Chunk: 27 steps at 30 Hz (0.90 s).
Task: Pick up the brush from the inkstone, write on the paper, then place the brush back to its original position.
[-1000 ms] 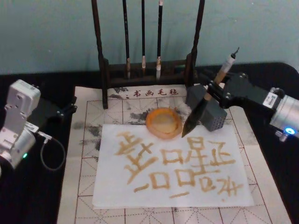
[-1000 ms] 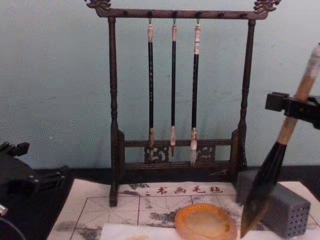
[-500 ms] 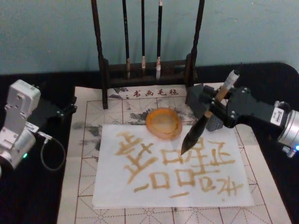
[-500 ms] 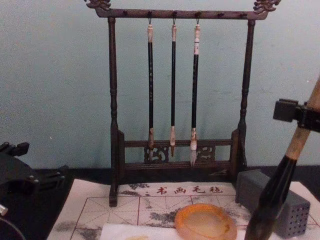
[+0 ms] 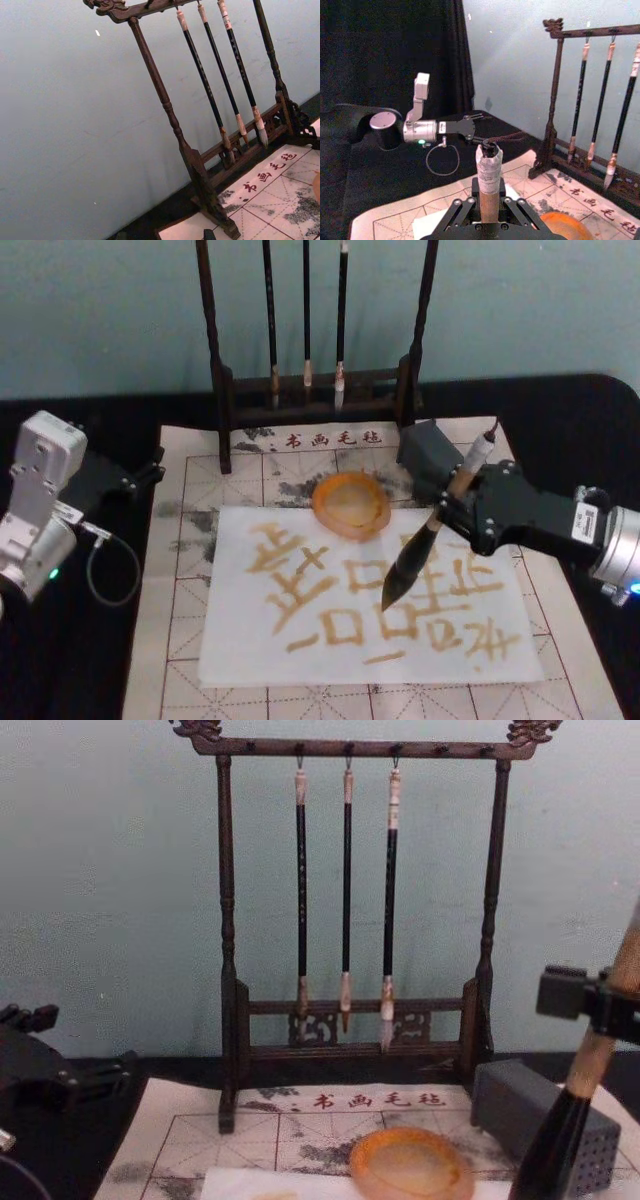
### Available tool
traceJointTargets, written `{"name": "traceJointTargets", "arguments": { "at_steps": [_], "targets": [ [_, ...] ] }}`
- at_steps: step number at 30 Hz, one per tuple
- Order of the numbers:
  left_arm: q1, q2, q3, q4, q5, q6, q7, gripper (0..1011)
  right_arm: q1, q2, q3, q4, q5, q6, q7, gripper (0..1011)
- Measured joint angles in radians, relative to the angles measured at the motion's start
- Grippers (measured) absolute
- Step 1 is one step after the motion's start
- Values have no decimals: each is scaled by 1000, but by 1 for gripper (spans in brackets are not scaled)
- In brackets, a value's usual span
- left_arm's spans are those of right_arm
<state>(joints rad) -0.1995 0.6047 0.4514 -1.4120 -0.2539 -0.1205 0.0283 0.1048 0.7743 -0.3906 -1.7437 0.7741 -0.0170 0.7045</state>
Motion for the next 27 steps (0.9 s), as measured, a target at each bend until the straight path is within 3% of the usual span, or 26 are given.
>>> {"name": "traceJointTargets", "arguments": {
  "at_steps": [27],
  "targets": [
    [0, 0, 0, 0, 0, 0, 0, 1001, 2, -9, -37, 8, -47, -27, 16, 181]
  ]
}}
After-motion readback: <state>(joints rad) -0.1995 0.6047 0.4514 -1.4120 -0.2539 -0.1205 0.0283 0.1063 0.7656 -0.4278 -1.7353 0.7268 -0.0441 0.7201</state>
